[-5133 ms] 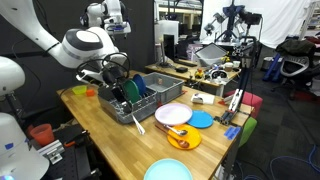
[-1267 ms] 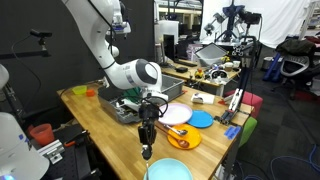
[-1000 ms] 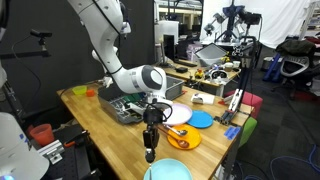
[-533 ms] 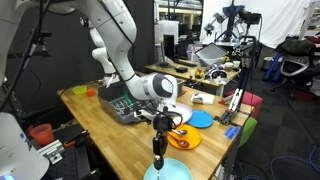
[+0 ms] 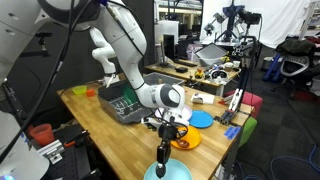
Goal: Remove the spoon from dish rack and put it on the blue plate
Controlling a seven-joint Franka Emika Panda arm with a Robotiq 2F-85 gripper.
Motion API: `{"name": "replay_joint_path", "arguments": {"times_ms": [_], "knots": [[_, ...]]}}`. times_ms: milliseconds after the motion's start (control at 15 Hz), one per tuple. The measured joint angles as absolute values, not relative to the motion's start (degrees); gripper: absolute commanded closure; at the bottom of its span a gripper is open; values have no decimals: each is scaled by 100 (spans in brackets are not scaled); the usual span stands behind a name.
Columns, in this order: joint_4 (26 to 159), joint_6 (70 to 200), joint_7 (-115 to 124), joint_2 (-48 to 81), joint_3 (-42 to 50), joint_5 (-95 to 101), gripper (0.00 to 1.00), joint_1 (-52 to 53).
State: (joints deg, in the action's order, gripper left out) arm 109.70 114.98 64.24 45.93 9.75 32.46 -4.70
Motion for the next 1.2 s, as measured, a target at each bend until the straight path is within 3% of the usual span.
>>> {"name": "replay_joint_path", "arguments": {"times_ms": [133, 267, 867, 1200], "knots": [[10801, 11392, 6351, 4804, 1054, 3127, 98, -412], [10643, 11295, 6273, 4944, 1133, 3015, 66, -357], [10375, 10820, 5951, 5023, 1236, 2850, 2, -181], [10377, 10789, 5841, 4990, 1241, 2850, 0, -166]]}}
